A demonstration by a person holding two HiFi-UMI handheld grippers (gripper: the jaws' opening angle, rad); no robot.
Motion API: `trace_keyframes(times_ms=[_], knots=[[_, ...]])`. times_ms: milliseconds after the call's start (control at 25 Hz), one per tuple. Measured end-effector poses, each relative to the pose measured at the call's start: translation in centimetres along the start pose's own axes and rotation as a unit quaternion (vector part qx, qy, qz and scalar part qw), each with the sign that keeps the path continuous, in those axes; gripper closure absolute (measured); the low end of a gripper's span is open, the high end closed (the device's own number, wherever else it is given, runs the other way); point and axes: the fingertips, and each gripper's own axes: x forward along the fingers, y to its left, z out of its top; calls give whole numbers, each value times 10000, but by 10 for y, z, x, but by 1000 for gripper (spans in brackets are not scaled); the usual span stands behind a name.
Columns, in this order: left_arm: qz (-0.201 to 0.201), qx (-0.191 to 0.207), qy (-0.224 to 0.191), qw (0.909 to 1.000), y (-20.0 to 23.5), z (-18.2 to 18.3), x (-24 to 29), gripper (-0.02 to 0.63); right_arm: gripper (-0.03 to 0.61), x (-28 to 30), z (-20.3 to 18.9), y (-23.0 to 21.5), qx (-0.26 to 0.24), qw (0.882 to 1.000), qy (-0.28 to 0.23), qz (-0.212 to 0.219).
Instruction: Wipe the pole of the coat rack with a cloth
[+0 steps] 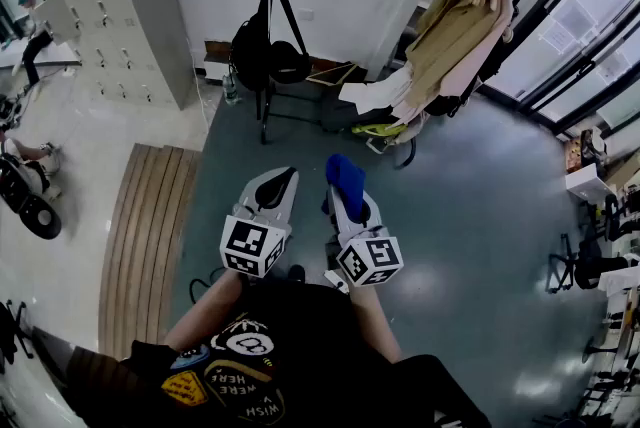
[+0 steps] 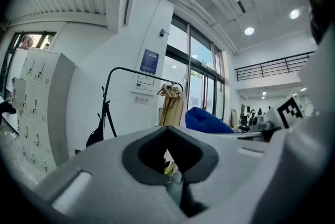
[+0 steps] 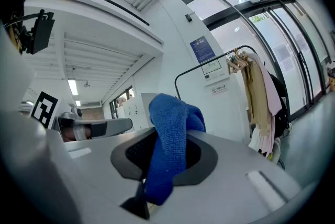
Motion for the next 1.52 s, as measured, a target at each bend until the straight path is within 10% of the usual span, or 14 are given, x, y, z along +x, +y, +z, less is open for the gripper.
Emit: trace_keyframes(times_ms=[1040,1520], knots=[[-53,-228,14,9997,50,-7,-22,609,502,23,-26,29,207,9995,222,-119],[168,-375,100,9991,106,-11,84,609,502,115,-19,-43,280,9991,304,-26]])
